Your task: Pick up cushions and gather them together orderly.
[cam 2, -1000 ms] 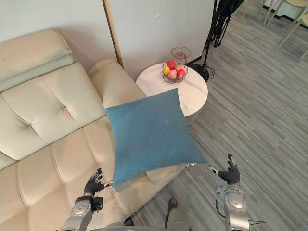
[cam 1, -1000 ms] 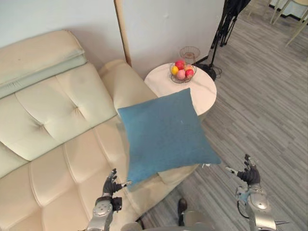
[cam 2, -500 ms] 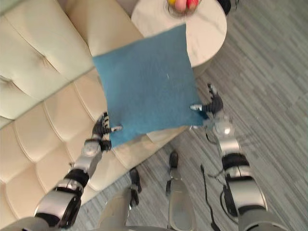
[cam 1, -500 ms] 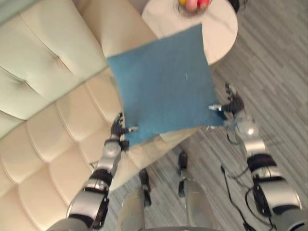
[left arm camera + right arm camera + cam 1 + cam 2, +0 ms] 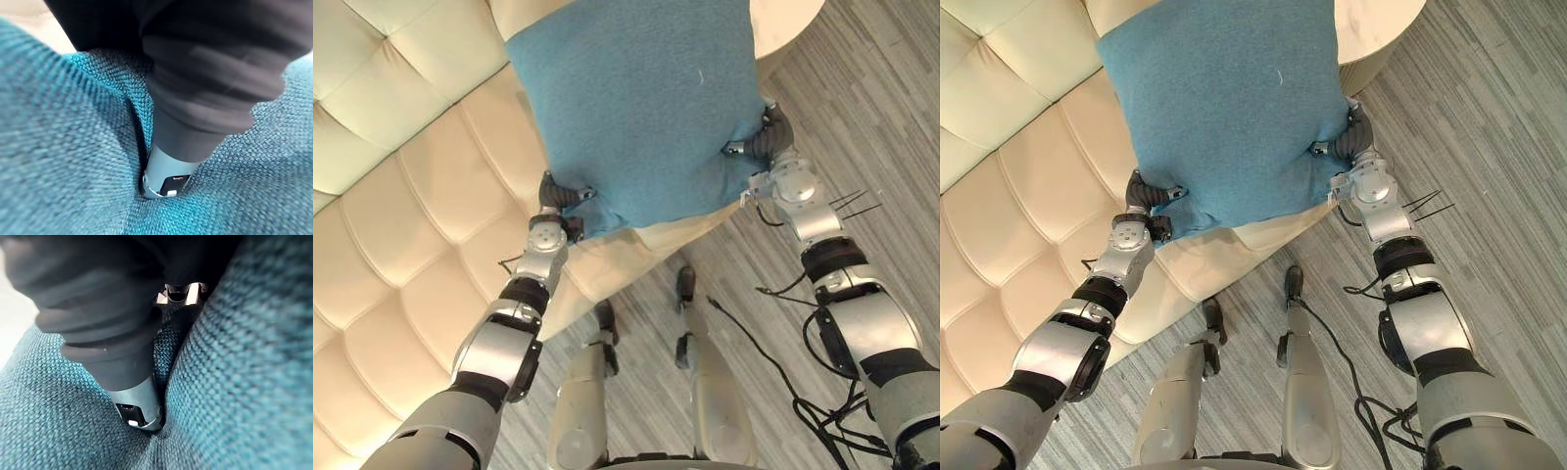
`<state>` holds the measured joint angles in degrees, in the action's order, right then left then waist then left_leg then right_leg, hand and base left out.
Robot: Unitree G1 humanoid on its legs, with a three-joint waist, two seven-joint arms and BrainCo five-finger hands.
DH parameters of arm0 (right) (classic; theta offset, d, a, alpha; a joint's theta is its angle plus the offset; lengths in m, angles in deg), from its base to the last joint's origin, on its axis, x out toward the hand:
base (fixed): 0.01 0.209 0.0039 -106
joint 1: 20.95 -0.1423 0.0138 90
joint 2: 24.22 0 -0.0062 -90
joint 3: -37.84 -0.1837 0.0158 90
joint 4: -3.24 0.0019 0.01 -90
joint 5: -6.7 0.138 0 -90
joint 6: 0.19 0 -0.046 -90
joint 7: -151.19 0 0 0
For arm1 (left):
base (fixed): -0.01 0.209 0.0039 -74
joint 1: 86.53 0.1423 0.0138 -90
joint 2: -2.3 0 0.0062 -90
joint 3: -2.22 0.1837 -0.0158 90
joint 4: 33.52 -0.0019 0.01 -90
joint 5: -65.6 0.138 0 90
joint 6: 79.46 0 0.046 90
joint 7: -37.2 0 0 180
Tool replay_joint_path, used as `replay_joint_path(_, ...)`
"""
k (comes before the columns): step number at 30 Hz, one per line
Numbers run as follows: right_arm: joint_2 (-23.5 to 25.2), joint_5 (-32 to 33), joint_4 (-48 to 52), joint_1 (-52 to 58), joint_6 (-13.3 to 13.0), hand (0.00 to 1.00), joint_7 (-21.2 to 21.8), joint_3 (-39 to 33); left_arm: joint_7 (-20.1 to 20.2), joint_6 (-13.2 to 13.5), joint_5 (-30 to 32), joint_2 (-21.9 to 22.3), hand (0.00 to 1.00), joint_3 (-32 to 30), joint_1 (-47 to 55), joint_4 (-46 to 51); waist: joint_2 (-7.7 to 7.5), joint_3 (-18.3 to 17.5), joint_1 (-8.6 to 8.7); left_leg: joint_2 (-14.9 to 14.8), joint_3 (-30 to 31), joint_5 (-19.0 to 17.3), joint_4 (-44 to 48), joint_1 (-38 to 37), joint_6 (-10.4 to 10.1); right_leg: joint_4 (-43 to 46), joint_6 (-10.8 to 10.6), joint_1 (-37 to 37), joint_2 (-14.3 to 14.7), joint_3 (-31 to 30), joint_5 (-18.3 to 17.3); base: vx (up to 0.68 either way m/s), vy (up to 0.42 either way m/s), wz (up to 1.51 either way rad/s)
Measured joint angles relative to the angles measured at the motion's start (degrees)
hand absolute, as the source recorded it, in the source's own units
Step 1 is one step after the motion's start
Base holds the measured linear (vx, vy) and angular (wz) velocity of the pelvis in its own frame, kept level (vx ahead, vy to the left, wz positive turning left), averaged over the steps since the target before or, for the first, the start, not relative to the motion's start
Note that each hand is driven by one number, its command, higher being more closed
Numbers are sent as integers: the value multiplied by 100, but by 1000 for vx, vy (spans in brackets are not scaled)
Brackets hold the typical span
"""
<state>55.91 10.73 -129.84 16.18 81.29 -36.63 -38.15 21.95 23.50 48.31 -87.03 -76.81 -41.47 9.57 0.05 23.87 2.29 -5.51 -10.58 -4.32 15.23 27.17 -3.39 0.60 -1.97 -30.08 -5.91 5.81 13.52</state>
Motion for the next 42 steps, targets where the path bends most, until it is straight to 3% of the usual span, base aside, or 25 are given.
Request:
replay_joint_path(6, 352, 0, 1747, 2008, -4, 100, -207, -446, -146, 21, 4, -43, 100, -57, 1380, 1755, 3, -21, -15, -39, 258, 38, -315, -567, -38, -108, -25, 638, 81, 38, -122, 82, -11, 22)
replay_joint_path(10, 721, -19, 2961, 3257, -10, 100, -210, -517, -148, 23, 7, 124, 100, -115, 2833, 2867, 33, -94, -9, 13, 333, 36, -462, -1095, -42, -80, -29, 1164, 86, 159, -366, 82, -6, 14)
replay_joint_path(13, 936, -17, 3394, 3861, -12, 100, -211, -520, -147, 19, 8, 393, 100, -120, 3633, 3293, 103, -395, -4, 44, 776, 65, -554, -1300, -88, 60, -18, 1586, 16, 639, -687, 60, 0, 79)
replay_joint_path(16, 1151, -73, 3760, 4140, -44, 100, -231, -524, -156, 21, 10, 502, 100, -120, 4157, 3845, 114, -823, -197, 69, 1188, 314, -818, -1530, -340, 371, 11, 1846, -112, 1225, -1034, 68, -11, 103)
replay_joint_path(17, 1219, -152, 3789, 4130, -136, 100, -263, -526, -171, 21, 9, 511, 100, -119, 4207, 3961, 117, -937, -289, 71, 1164, 507, -955, -1575, -404, 428, 17, 1920, -197, 1394, -1098, 20, -6, 118)
replay_joint_path(18, 1243, -238, 3789, 4081, -237, 100, -335, -526, -229, 36, 9, 550, 100, -122, 4285, 4134, 180, -1142, -327, -3, 736, 502, -1195, -1609, -472, 418, 15, 2025, -278, 1668, -1134, -11, 39, 118)
replay_joint_path(19, 1257, -243, 3788, 3952, -251, 100, -384, -526, -250, 109, 8, 578, 100, -145, 4329, 4282, 267, -1214, -327, -162, 217, 407, -1230, -1617, -259, 419, 17, 2106, -307, 1843, -1140, -25, 87, 105)
replay_joint_path(20, 1290, -243, 3788, 3782, -263, 100, -419, -524, -257, 200, 8, 587, 100, -191, 4357, 4438, 271, -1221, -346, -294, -259, 395, -1208, -1631, -239, 430, 16, 2163, -395, 1922, -1139, -34, 136, 86)
replay_joint_path(21, 1298, -250, 3788, 3632, -292, 100, -468, -523, -259, 289, 6, 640, 100, -207, 4380, 4551, 381, -1295, -331, -450, -725, 565, -1189, -1638, -253, 422, -34, 2244, -441, 2062, -1117, -34, 136, 67)
replay_joint_path(22, 1301, -252, 3788, 3602, -313, 100, -484, -523, -260, 308, 6, 675, 100, -207, 4383, 4587, 423, -1333, -320, -449, -780, 763, -1193, -1636, -185, 418, -75, 2298, -469, 2121, -1111, -37, 176, 62)
replay_joint_path(25, 1431, -377, 3789, 3604, -375, 100, -563, -515, -317, 383, -9, 695, 100, -206, 4419, 4631, 301, -1551, -333, -89, -638, 827, -1370, -1743, -39, 363, -239, 2482, -770, 2263, -1065, 2, 214, 51)
replay_joint_path(28, 1431, -464, 3757, 3676, -376, 100, -596, -514, -373, 372, -12, 742, 100, -147, 4479, 4631, 267, -1545, -317, 211, -562, 509, -998, -1753, 279, 1307, -372, 2337, -1305, 2234, -1324, 16, 187, 22)
replay_joint_path(29, 1434, -467, 3684, 3714, -360, 100, -599, -507, -373, 368, -12, 739, 100, -115, 4530, 4631, 285, -1539, -317, 261, -600, 374, -849, -1783, 361, 2042, -285, 2054, -1536, 2009, -1322, 0, 210, 5)
replay_joint_path(30, 1436, -477, 3608, 3713, -355, 100, -599, -499, -373, 365, -10, 717, 100, -109, 4549, 4631, 273, -1532, -320, 285, -616, 335, -814, -1813, 411, 2423, -70, 1877, -1635, 1868, -1300, -10, 200, -6)
replay_joint_path(31, 1435, -510, 3448, 3712, -352, 100, -599, -499, -373, 361, 9, 690, 100, -98, 4574, 4630, 240, -1508, -294, 338, -597, 306, -833, -1916, 458, 3107, 279, 1498, -1718, 1422, -1098, 10, 160, 4)
replay_joint_path(32, 1441, -520, 3323, 3745, -350, 100, -599, -495, -373, 357, 9, 597, 100, -6, 4597, 4625, 233, -1508, -242, 327, -495, 307, -843, -1939, 459, 3393, 139, 1220, -1510, 847, -1348, 18, 120, 18)
replay_joint_path(33, 1431, -520, 3288, 3771, -347, 100, -599, -495, -372, 354, 10, 541, 100, 40, 4602, 4625, 231, -1505, -199, 316, -434, 308, -857, -1937, 458, 3391, 30, 1186, -1333, 648, -1570, 51, 47, 41)
replay_joint_path(35, 1413, -518, 3271, 3837, -340, 100, -594, -488, -366, 349, 11, 462, 100, 74, 4602, 4564, 184, -1487, -150, 349, -298, 407, -983, -1937, 331, 2627, -187, 1198, -755, 202, -1943, 55, -12, 38)
replay_joint_path(37, 1365, -513, 3274, 3931, -348, 100, -588, -483, -365, 349, 11, 388, 100, 165, 4594, 4495, 162, -1490, -118, 459, -154, 507, -1072, -1870, 310, 1905, -206, 1292, -505, 15, -1896, 55, -59, 63)
replay_joint_path(38, 1274, -487, 3272, 4043, -349, 100, -588, -485, -323, 351, 27, 301, 100, 278, 4565, 4493, 35, -1452, 13, 696, 100, 559, -1022, -1702, 300, 1736, -261, 1260, -570, -65, -1730, 88, -126, 116)
replay_joint_path(39, 1208, -460, 3265, 4074, -347, 100, -588, -485, -300, 347, 41, 347, 100, 298, 4529, 4444, 66, -1402, 73, 722, 208, 568, -925, -1607, 288, 1842, -321, 1199, -609, -42, -1631, 90, -156, 110)
replay_joint_path(40, 1132, -452, 3228, 4119, -333, 100, -588, -485, -258, 313, 71, 395, 100, 346, 4513, 4408, 162, -1377, 24, 661, 282, 576, -833, -1381, 271, 1916, -261, 1024, -577, 62, -1665, 88, -182, 40)
replay_joint_path(42, 1130, -452, 3159, 4116, -231, 100, -578, -484, -244, 304, 75, 378, 100, 384, 4511, 4350, 213, -1347, -88, 540, 292, 650, -883, -1192, 162, 1905, -171, 826, -457, 107, -1641, 76, -165, 6)
